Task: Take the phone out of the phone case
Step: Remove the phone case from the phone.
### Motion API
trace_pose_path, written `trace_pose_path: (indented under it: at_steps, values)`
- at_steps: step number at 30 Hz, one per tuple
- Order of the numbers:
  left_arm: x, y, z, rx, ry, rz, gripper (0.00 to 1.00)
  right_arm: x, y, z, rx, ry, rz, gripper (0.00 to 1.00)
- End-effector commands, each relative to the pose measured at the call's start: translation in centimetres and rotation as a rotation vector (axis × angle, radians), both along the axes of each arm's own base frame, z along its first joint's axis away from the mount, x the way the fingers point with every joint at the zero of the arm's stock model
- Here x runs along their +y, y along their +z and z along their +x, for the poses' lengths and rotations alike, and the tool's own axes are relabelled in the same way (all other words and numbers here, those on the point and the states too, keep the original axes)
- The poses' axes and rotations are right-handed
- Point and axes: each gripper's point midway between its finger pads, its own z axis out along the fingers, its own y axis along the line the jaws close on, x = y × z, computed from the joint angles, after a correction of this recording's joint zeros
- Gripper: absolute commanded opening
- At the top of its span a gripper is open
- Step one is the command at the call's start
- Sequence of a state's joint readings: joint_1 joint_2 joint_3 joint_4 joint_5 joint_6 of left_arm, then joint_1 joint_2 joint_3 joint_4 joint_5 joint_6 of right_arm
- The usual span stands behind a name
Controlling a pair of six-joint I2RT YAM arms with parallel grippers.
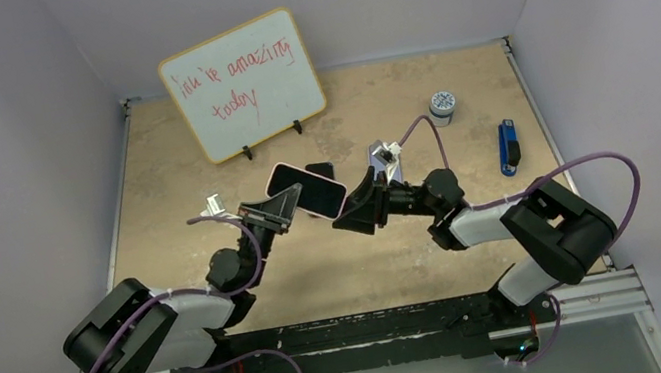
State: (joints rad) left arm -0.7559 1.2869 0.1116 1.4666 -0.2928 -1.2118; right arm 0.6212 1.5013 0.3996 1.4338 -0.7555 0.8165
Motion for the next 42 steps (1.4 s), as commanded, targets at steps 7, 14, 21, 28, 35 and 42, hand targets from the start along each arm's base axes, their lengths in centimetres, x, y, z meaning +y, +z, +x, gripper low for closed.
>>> trace_pose_path:
  at_steps: [7, 14, 21, 28, 35, 42]
  values:
    - [-0.1, 7.3, -2.4, -0.205, -0.040, -0.201, 0.00, -0.1, 3.6, -1.2, -0.154, 0.026, 0.095, 0.47]
    - [-0.7, 7.4, -2.8, -0.178, -0.089, -0.228, 0.00, -0.4, 3.9, -1.5, -0.191, 0.018, 0.115, 0.30]
    - [-0.6, 6.9, -3.2, -0.121, -0.114, -0.211, 0.00, -0.9, 4.0, -1.7, -0.279, -0.014, 0.125, 0.12]
    - [-1.6, 7.4, -3.8, -0.077, -0.176, -0.167, 0.00, -1.5, 4.4, -2.6, -0.376, -0.021, 0.161, 0.07]
    - [-3.0, 7.4, -4.6, -0.067, -0.272, -0.141, 0.00, -1.7, 4.4, -3.5, -0.413, -0.003, 0.197, 0.02]
    - [-4.3, 8.2, -5.8, -0.122, -0.363, -0.109, 0.00, -1.7, 4.1, -3.3, -0.418, -0.014, 0.185, 0.03]
